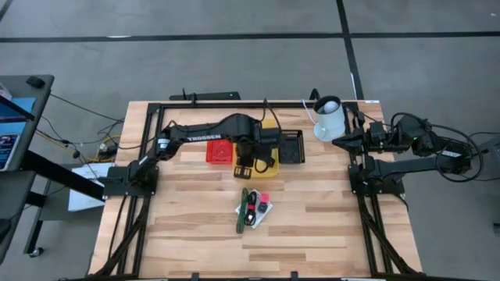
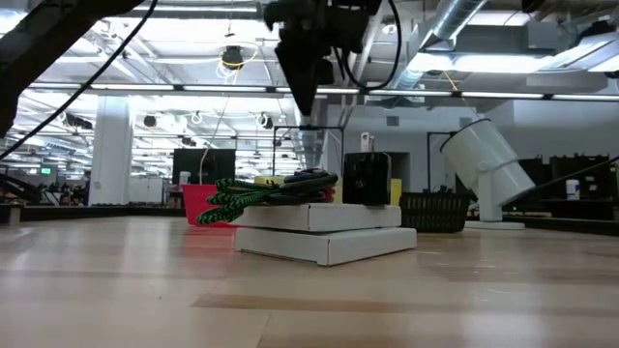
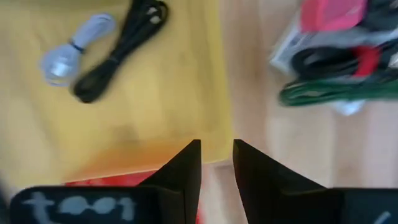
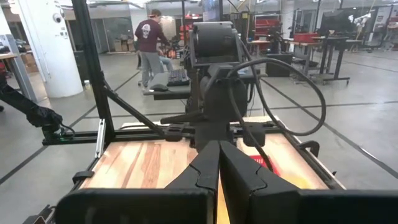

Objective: Pick and place items into bin
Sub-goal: Put the green charger cable in the yellow bin

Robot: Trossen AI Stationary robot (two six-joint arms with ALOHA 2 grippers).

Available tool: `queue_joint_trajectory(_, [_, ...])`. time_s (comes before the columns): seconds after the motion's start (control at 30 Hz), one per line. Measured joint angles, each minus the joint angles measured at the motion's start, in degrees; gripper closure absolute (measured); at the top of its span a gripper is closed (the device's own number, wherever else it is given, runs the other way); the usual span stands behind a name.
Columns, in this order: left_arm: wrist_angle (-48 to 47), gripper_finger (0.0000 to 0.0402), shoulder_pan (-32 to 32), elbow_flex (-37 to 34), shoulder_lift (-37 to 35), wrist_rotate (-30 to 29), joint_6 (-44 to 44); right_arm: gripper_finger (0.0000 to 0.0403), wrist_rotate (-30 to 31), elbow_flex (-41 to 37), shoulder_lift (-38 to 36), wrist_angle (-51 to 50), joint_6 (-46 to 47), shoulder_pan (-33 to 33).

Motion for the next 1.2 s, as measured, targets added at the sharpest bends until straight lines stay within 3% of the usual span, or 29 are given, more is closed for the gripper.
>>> queue_joint_trajectory(0.23, [0.04, 0.0317, -1.16, -0.11, -1.57, 10.28, -5.68, 0.0395, -0.01, 0.02, 0.00, 0.00, 0.00, 0.00])
queue_joint_trajectory(0.37, [0.04, 0.0317, -2.25, -0.11, -6.22, 10.32, -7.45, 0.0395, 0.01, 0.01, 0.00, 0.00, 0.00, 0.02])
queue_joint_trajectory(0.47, [0.04, 0.0317, -3.13, -0.11, -10.46, 4.95, -9.30, 0.0395, -0.01, 0.01, 0.00, -0.01, 0.00, 0.00])
queue_joint_trajectory(0.7, [0.11, 0.0317, -5.31, -4.10, -22.00, -16.33, -16.63, 0.0395, 0.00, 0.00, 0.00, -0.01, 0.00, 0.00])
queue_joint_trajectory(0.83, [0.05, 0.0317, -5.61, -13.10, -29.32, -24.06, -23.25, 0.0395, -0.01, 0.00, 0.00, 0.00, 0.00, 0.02])
queue_joint_trajectory(0.93, [1.46, 0.0317, -5.54, -23.24, -35.41, -26.04, -27.65, 0.0395, -0.01, 0.02, 0.00, 0.00, 0.00, 0.02])
queue_joint_trajectory(1.03, [7.42, 0.0317, -5.60, -35.69, -41.58, -25.14, -30.25, 0.0395, -0.01, 0.02, 0.00, 0.00, 0.00, 0.00])
queue_joint_trajectory(1.2, [25.99, 0.0317, -5.70, -55.19, -50.86, -16.91, -32.14, 0.0395, -0.01, 0.02, 0.00, -0.01, 0.00, 0.02])
